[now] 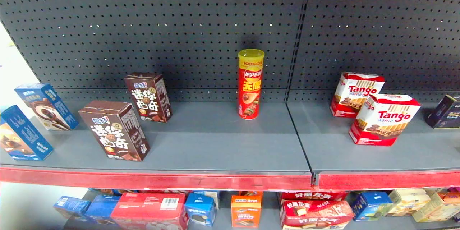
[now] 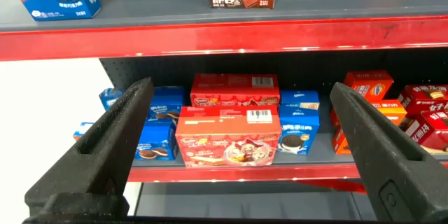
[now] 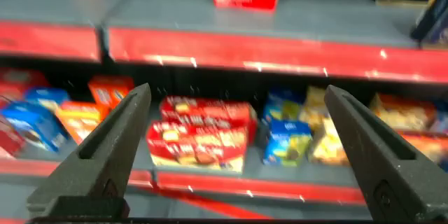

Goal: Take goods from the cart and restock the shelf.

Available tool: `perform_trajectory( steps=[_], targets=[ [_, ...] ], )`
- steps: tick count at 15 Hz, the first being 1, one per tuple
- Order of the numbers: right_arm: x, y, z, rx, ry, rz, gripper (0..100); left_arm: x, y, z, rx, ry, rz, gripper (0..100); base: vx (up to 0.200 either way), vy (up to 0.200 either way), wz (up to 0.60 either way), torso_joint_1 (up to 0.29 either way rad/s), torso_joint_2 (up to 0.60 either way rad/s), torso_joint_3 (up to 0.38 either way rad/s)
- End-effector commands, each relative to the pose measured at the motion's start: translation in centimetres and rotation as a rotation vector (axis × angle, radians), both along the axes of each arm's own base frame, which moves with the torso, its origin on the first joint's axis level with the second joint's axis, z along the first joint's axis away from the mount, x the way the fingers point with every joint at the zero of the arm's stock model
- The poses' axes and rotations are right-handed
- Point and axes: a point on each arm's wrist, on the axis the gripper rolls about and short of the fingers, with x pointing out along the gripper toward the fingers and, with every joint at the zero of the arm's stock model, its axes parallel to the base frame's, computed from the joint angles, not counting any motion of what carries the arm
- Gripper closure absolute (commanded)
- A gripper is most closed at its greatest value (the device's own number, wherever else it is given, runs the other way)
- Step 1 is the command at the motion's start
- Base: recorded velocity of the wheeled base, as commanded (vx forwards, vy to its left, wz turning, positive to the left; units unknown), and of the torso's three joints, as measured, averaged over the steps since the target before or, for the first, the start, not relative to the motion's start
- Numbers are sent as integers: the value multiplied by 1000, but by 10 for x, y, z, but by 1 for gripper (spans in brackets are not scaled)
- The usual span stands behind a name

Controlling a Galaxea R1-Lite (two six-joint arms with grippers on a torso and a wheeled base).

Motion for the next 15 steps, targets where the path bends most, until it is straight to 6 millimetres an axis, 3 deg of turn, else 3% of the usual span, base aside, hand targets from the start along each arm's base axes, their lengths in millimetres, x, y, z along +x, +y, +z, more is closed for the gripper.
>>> perform_trajectory(
  steps=[1, 3, 4, 7, 10, 15],
  targets=[
    [3, 2, 69, 41, -59, 84, 0, 0, 0, 0, 0, 1, 1, 0, 0, 0, 0, 0, 0, 0],
    [9, 2, 129, 42, -140, 30, 0, 0, 0, 0, 0, 1, 1, 0, 0, 0, 0, 0, 0, 0],
    [6, 3, 138, 39, -165, 1, 0, 0, 0, 0, 0, 1, 1, 0, 0, 0, 0, 0, 0, 0],
    [-13, 3, 140, 16, -79, -75, 0, 0, 0, 0, 0, 1, 1, 0, 0, 0, 0, 0, 0, 0],
    [-34, 9, 161, -77, 121, -163, 0, 0, 0, 0, 0, 1, 1, 0, 0, 0, 0, 0, 0, 0],
    [-39, 31, 172, -136, 122, -449, 0, 0, 0, 0, 0, 1, 1, 0, 0, 0, 0, 0, 0, 0]
  ],
)
